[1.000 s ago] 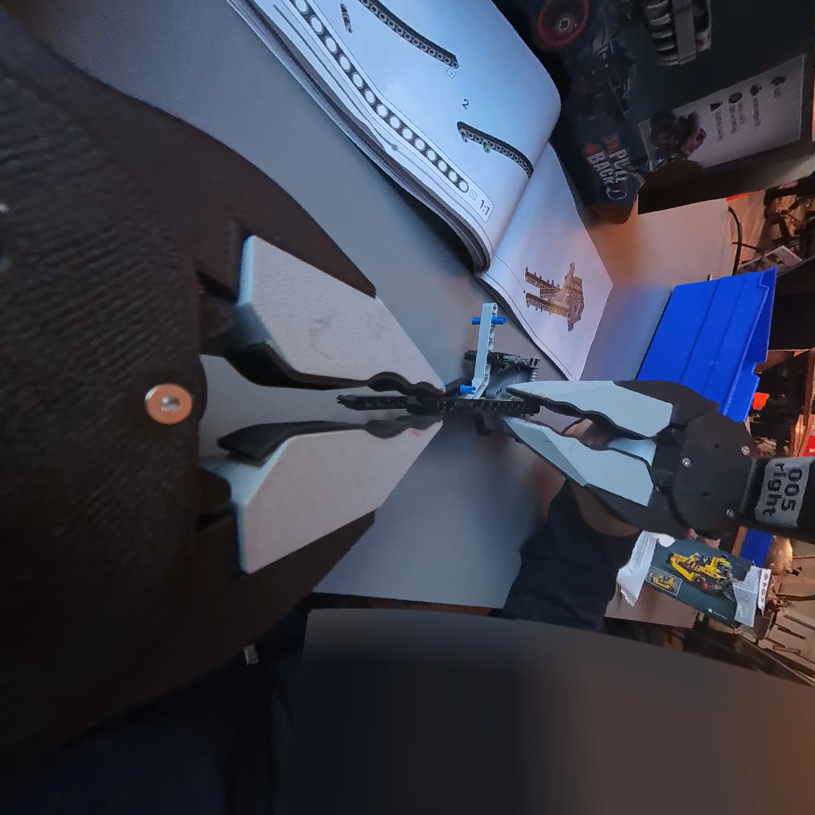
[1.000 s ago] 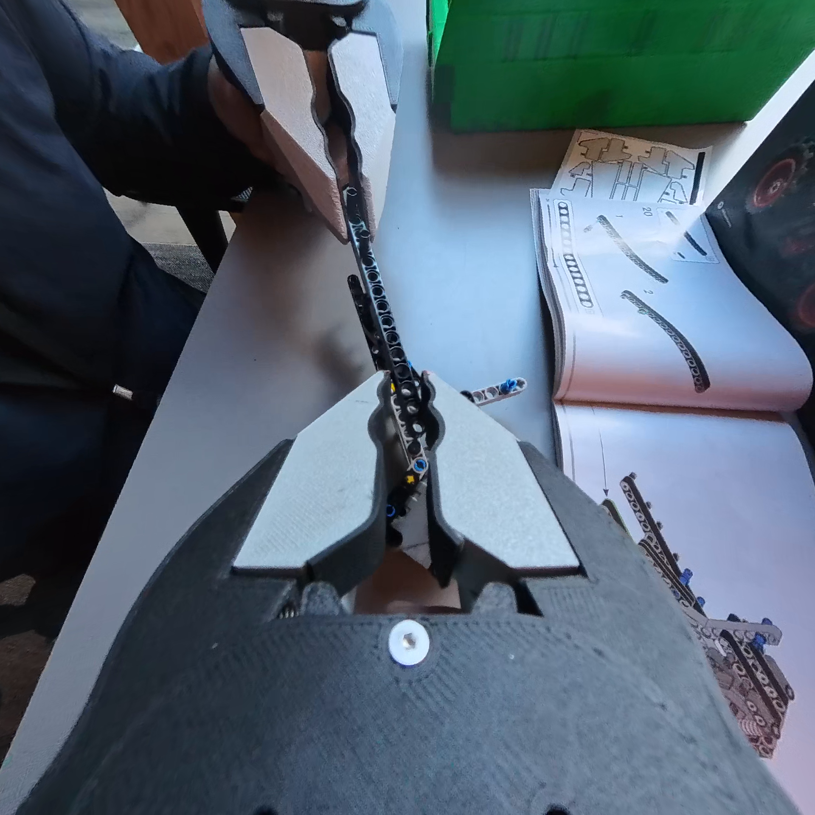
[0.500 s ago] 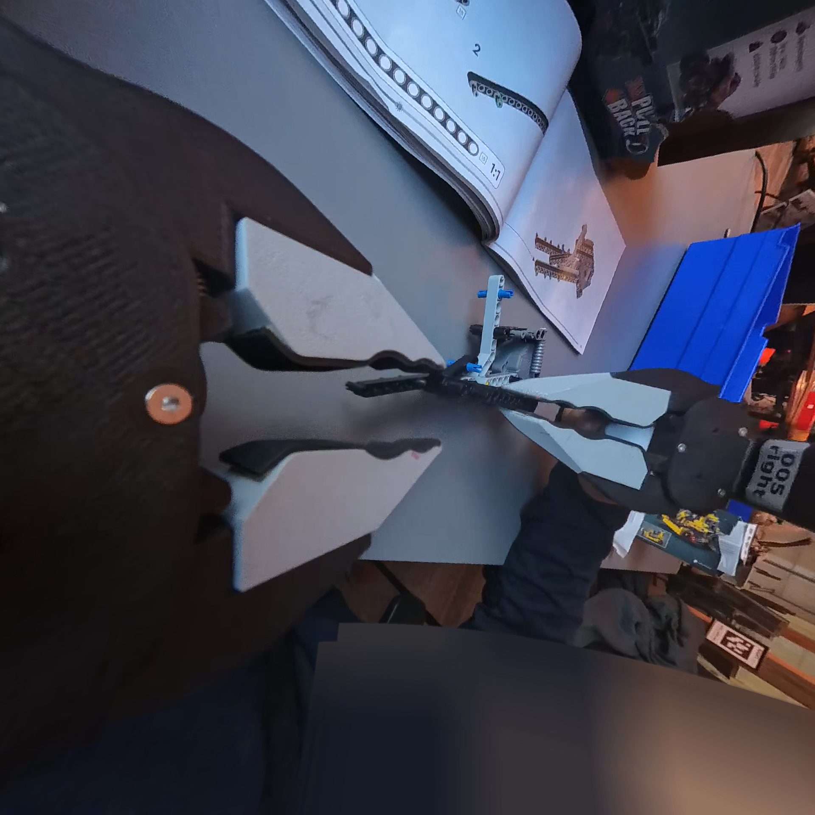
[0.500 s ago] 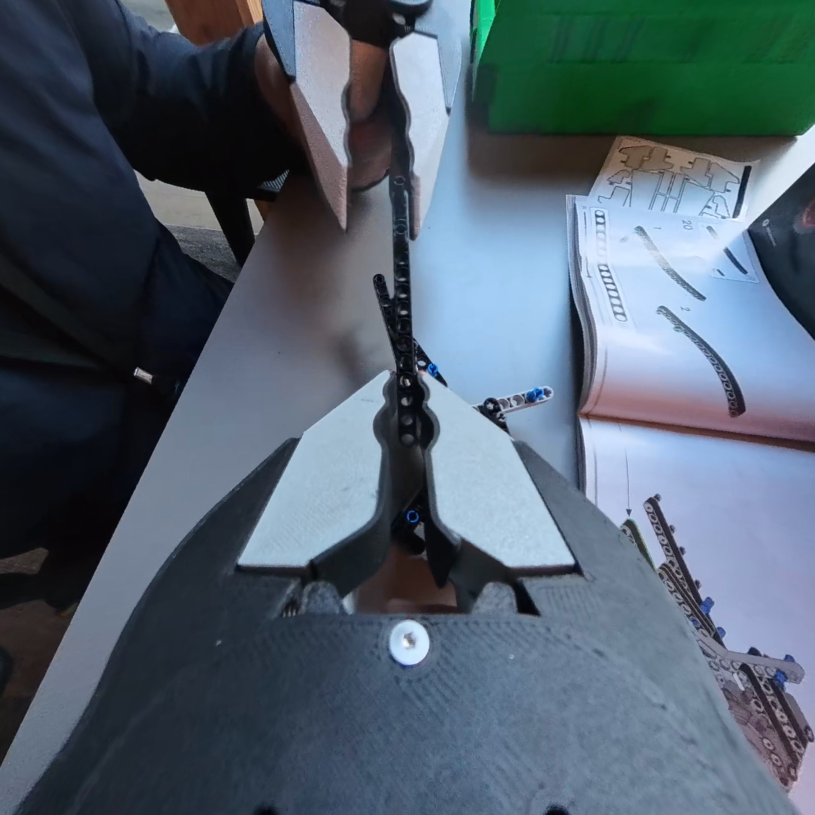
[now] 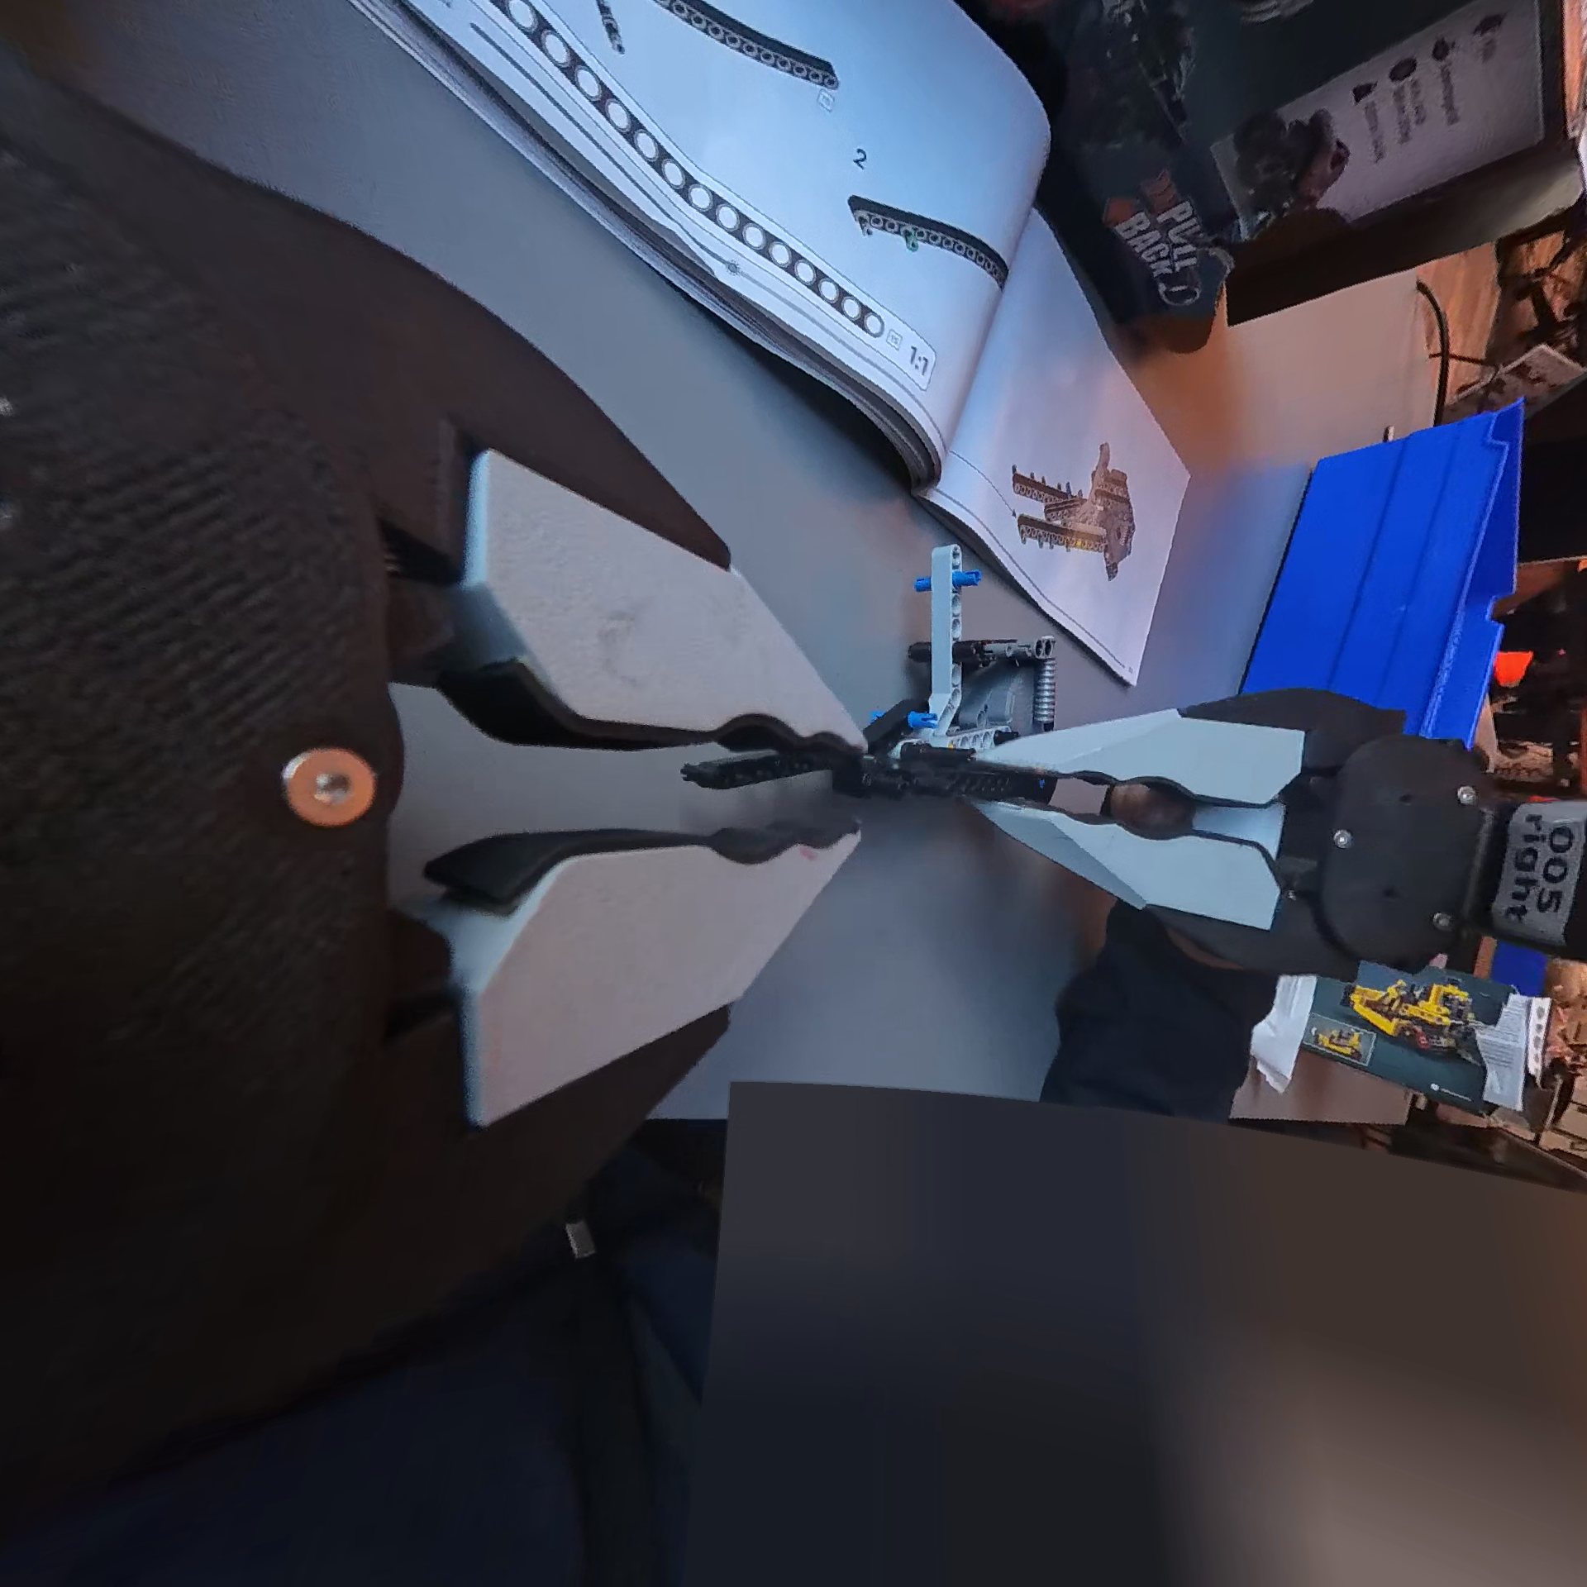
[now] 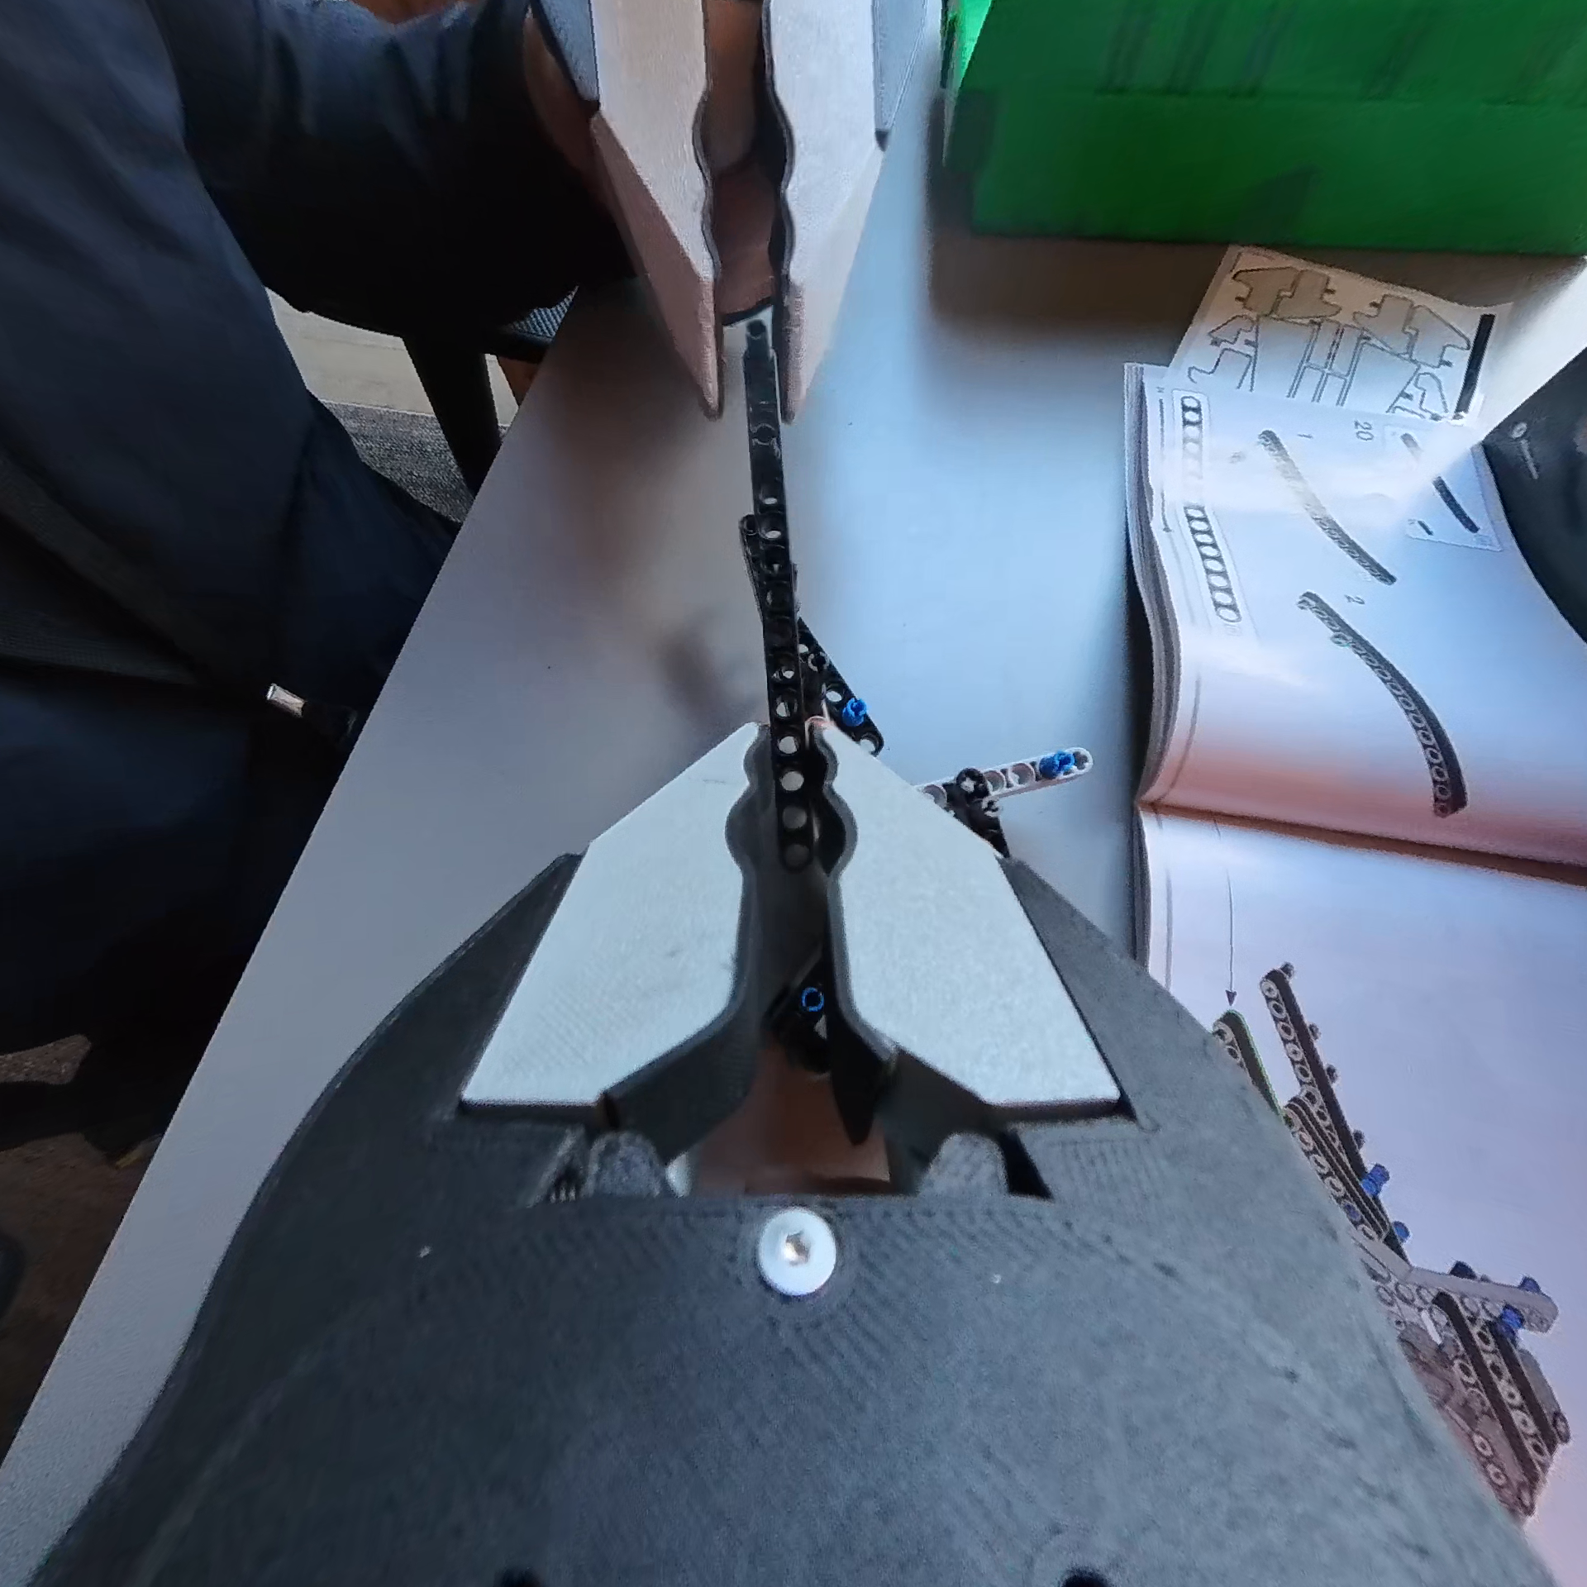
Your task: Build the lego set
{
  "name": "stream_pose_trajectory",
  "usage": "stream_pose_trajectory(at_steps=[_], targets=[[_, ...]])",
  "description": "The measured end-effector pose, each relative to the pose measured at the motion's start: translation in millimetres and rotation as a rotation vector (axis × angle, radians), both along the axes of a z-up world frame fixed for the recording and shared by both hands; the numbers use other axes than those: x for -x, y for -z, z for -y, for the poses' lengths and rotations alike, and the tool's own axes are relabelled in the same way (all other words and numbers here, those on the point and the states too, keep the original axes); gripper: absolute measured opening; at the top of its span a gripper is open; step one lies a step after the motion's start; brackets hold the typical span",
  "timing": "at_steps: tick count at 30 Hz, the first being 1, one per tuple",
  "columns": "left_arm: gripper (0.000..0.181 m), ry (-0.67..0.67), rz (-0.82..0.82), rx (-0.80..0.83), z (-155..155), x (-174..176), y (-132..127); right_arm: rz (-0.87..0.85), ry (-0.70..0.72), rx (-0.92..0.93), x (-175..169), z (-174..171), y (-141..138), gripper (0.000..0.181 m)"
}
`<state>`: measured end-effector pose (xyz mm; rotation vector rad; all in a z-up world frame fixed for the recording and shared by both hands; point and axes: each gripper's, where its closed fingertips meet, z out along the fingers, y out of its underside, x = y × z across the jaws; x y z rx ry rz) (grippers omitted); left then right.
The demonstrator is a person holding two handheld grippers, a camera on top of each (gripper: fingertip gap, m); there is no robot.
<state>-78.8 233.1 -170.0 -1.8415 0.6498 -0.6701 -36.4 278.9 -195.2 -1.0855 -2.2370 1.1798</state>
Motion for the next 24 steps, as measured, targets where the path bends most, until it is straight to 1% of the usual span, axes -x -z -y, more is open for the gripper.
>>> stream_pose_trajectory(at_steps=[2,5,9,13,15,24], targets=[[0.006,0.008,-0.026,-0.009,1,-2,2,0.005,0.002,0.008,0,0,0,0.006],[0.006,0.003,-0.051,-0.024,0,-2,2,0.007,0.008,0.015,0,-2,-1,0.006],[0.006,0.01,-0.043,-0.019,1,-3,2,0.02,0.007,0.017,-1,-2,1,0.006],[0.011,0.008,-0.018,-0.016,-1,-4,1,0.03,0.014,0.007,-1,-4,2,0.006],[0.007,0.018,-0.016,-0.015,-1,-4,2,0.031,0.017,0.005,-1,-4,2,0.006],[0.006,0.007,-0.018,-0.002,-2,-3,9,0.036,0.064,0.022,5,-12,3,0.009]])
